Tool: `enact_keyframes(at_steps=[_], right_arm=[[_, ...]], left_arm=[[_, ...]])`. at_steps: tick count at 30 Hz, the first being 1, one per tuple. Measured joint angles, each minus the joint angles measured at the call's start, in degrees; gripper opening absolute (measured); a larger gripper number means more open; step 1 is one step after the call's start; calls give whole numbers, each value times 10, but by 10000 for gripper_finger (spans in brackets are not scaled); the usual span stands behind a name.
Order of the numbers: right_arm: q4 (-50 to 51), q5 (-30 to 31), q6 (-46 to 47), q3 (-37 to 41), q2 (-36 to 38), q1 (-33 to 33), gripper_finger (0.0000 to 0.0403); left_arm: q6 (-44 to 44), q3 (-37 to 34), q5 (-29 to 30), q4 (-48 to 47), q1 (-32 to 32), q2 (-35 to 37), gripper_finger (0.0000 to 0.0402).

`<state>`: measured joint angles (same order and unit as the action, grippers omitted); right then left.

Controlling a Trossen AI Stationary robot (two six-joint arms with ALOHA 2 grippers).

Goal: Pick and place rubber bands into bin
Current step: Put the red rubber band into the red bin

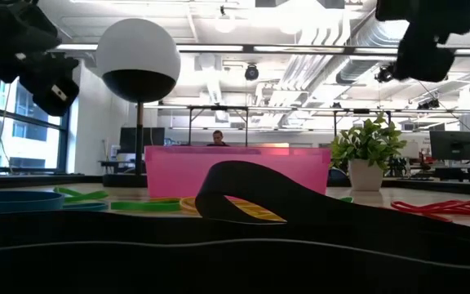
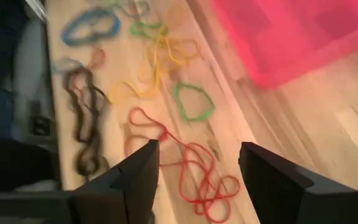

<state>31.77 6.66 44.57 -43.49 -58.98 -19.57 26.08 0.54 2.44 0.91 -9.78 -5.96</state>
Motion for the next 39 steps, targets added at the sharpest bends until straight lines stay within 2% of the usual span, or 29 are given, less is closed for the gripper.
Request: enact_keyframes(at_steps=[3,7,11,16,22,33,39], right_arm=[[-39,26,-15,-19,-64,-28,210],[-49,28,-30,-42,-151,-50,210],[-41,26,9,-52,-197,-52,210],[21,20,57,-52,-196,-62,210],[100,36,62,-51,-193,-98,210],[34,37,100,16,-193,-127,210],[6,41,94,44,-193,-127,193]], left_arm=[[-8,0,2,2,0,-7,124],[-8,0,2,4,0,-12,124],[-8,0,2,2,0,-14,124],[-8,0,2,2,0,-14,124],[-33,0,2,2,0,-15,124],[-47,0,17,6,0,-15,124],[-48,0,17,6,0,-15,124]])
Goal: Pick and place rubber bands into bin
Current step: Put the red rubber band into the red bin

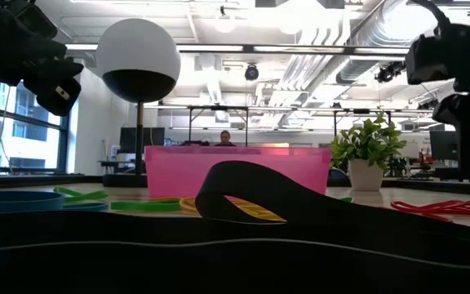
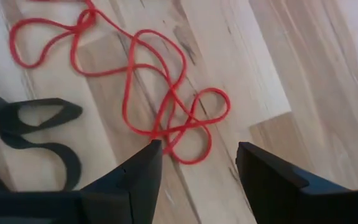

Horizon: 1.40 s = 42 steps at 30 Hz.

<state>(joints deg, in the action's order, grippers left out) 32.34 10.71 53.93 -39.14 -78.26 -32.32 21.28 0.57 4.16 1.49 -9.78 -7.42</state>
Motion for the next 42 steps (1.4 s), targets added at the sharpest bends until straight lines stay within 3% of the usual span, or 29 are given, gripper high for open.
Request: enact_keyframes(at_steps=[13,20,26,42], right_arm=[[-46,-1,-19,15,-1,-25,148],[-52,1,-15,15,-17,-28,146],[-91,-34,-7,15,-67,-29,146],[-97,4,11,15,-73,-26,136]], left_arm=[[0,0,4,0,0,0,124],[-19,0,15,1,0,0,124],[-20,0,17,2,0,0,124],[-16,0,17,2,0,0,124]])
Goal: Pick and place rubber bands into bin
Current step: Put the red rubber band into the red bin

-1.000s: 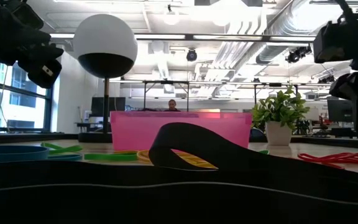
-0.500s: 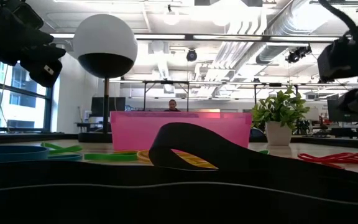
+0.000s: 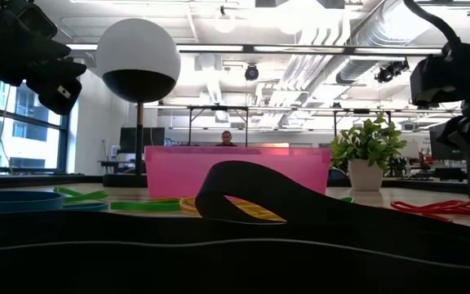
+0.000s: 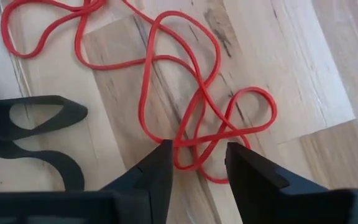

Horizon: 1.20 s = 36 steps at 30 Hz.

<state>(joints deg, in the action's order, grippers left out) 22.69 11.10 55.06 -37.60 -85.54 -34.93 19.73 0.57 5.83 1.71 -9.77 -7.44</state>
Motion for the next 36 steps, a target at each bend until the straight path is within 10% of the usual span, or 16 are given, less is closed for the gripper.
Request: enact_keyframes(at_steps=[11,20,36], right_arm=[[-43,-31,15,28,2,8,107],[-40,-65,16,27,7,8,8],[307,65,-93,-222,78,31,4]], left_arm=[[0,0,0,0,0,0,124],[0,0,0,0,0,0,124],[-4,0,35,6,0,0,124]])
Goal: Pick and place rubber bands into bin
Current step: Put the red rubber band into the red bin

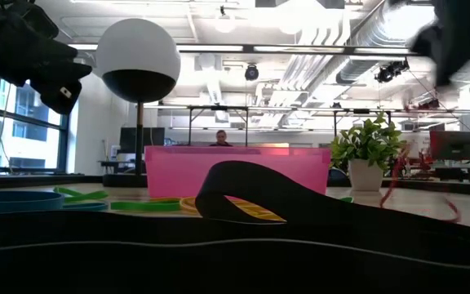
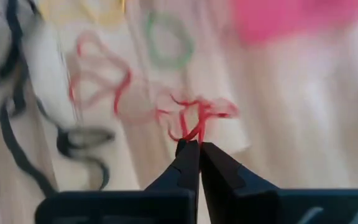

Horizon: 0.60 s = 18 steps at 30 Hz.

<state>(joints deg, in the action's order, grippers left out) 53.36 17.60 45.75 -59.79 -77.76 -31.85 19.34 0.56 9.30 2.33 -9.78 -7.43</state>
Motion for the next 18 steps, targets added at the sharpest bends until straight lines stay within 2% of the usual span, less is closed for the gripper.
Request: enact_keyframes(at_steps=[4,9,18], right_arm=[[7,71,-96,-88,0,15,3],[25,107,-178,-163,-3,42,2],[4,108,-259,-207,-3,64,1]], left_arm=[[0,0,12,1,0,0,124],[0,0,12,2,0,0,124],[0,0,10,2,0,0,124]])
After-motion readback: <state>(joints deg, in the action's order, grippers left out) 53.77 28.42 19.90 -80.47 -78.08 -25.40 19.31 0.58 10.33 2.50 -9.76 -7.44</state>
